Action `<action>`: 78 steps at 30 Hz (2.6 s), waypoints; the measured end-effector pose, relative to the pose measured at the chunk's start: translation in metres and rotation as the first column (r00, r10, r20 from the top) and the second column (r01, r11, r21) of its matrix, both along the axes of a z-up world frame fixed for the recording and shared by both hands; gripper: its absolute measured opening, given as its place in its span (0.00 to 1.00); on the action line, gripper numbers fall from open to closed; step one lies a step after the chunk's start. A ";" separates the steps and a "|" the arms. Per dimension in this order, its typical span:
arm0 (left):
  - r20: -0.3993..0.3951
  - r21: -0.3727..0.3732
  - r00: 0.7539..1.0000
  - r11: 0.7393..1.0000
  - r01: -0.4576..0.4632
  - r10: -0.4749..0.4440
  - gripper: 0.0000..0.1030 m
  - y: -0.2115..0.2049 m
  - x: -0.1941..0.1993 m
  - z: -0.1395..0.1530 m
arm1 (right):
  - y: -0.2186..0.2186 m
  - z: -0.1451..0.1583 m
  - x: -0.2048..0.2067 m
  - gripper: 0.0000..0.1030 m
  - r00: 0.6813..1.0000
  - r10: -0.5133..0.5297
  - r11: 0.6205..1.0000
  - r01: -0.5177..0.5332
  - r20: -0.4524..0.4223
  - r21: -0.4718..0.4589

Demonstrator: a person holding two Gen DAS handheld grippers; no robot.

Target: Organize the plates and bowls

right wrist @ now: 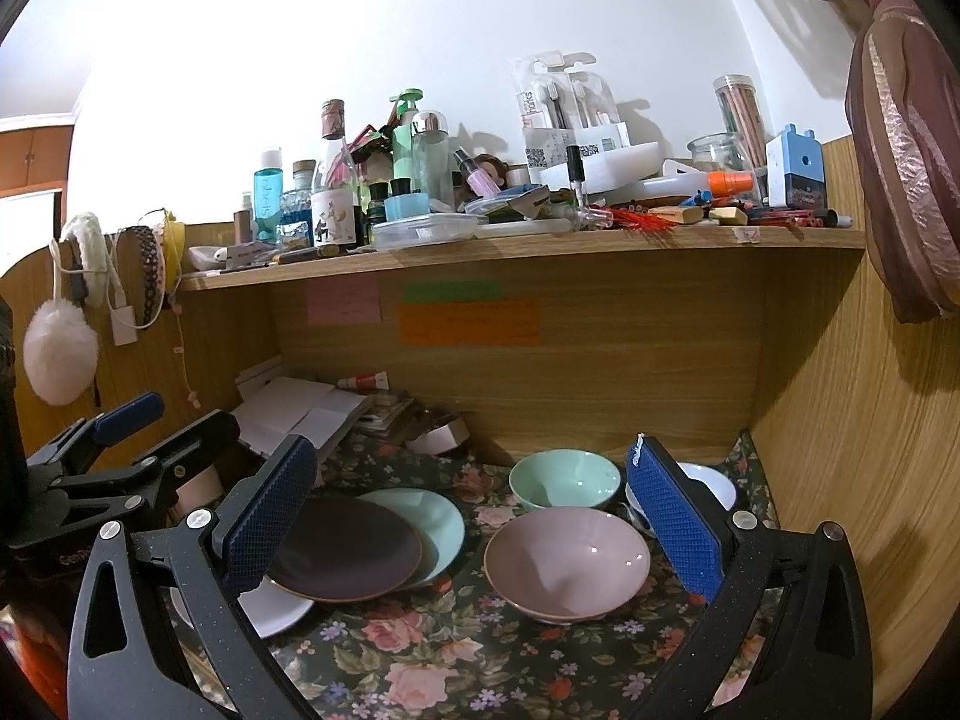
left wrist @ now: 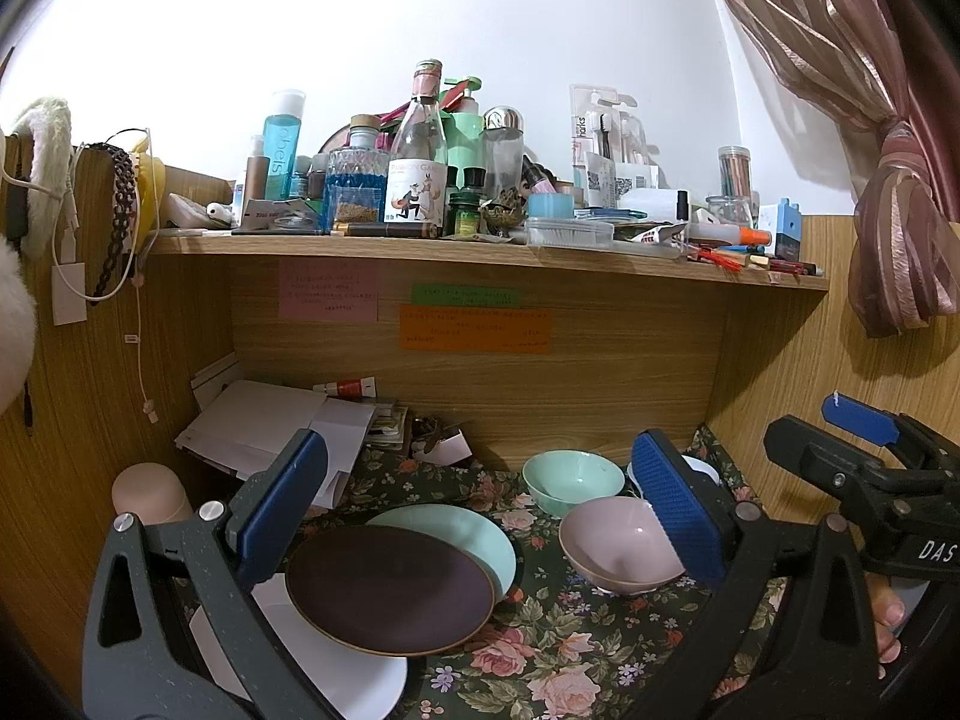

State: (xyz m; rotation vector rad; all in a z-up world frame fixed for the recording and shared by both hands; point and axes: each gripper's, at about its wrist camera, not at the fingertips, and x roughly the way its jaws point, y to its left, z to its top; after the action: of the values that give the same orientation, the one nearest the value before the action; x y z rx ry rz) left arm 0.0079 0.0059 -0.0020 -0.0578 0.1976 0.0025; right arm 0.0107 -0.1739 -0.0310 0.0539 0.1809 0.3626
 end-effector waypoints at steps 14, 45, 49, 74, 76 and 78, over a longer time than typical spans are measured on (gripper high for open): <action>-0.006 0.001 1.000 1.000 -0.007 0.007 1.00 0.001 0.002 -0.001 | 0.005 -0.001 0.002 1.00 1.000 0.003 1.000 -0.003 -0.016 -0.003; -0.354 0.003 0.918 0.982 -0.191 0.179 1.00 0.097 0.075 -0.100 | 0.080 -0.086 0.114 1.00 0.925 0.156 0.977 -0.196 -0.346 -0.083; -0.407 -0.008 0.893 0.977 -0.212 0.190 1.00 0.115 0.084 -0.115 | 0.094 -0.098 0.133 1.00 0.896 0.181 0.967 -0.237 -0.406 -0.091; -0.609 -0.101 0.786 0.972 -0.213 0.109 0.72 0.165 0.130 -0.168 | 0.157 -0.159 0.220 0.42 0.735 0.160 0.924 -0.347 -0.659 -0.162; -0.612 -0.109 0.785 0.973 -0.204 0.096 0.67 0.165 0.131 -0.168 | 0.156 -0.162 0.224 0.38 0.726 0.157 0.925 -0.345 -0.669 -0.157; -0.615 -0.115 0.783 0.973 -0.201 0.089 0.65 0.166 0.132 -0.169 | 0.156 -0.164 0.228 0.37 0.724 0.148 0.927 -0.340 -0.674 -0.161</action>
State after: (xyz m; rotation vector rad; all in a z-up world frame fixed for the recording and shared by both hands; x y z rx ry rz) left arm 0.1401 0.1715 -0.1710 -0.2509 0.8458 0.1620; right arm 0.2383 -0.0176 -0.1948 -0.1260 0.9503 0.5771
